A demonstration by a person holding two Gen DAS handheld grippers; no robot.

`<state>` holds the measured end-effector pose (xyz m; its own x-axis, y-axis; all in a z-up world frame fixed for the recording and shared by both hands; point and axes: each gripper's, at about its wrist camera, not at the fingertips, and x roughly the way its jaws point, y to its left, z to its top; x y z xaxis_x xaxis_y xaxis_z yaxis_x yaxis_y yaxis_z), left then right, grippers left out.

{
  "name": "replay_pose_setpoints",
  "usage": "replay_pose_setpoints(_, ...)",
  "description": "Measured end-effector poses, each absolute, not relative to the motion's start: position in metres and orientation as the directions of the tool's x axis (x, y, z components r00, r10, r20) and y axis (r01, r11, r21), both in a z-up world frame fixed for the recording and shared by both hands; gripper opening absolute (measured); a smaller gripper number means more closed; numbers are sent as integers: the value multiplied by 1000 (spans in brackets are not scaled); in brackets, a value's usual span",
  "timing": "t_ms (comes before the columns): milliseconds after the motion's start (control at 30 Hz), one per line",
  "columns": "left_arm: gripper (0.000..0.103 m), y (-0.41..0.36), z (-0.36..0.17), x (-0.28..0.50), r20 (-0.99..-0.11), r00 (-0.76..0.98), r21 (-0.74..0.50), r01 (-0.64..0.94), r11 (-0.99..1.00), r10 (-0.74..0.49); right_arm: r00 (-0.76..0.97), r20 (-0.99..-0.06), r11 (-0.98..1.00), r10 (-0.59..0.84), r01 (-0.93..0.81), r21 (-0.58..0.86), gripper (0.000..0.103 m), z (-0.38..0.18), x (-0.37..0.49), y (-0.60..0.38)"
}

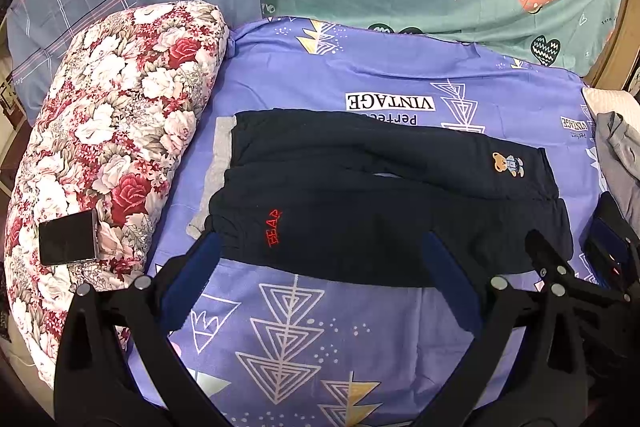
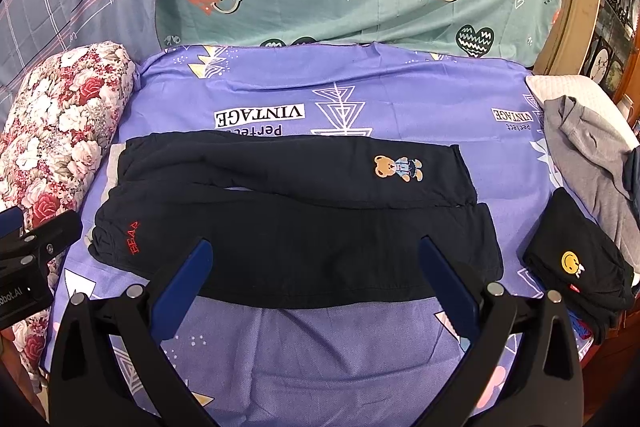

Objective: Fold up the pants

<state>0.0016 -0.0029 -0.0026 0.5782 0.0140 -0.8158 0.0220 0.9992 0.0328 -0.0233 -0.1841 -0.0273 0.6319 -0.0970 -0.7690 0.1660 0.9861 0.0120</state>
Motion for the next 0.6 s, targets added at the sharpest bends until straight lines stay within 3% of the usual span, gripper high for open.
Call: replay_pose_setpoints(600, 101, -4, -3, 0, -818, 575, 35, 19, 999, 18, 631, -770, 987, -94, 163, 13, 102, -27, -24, -183)
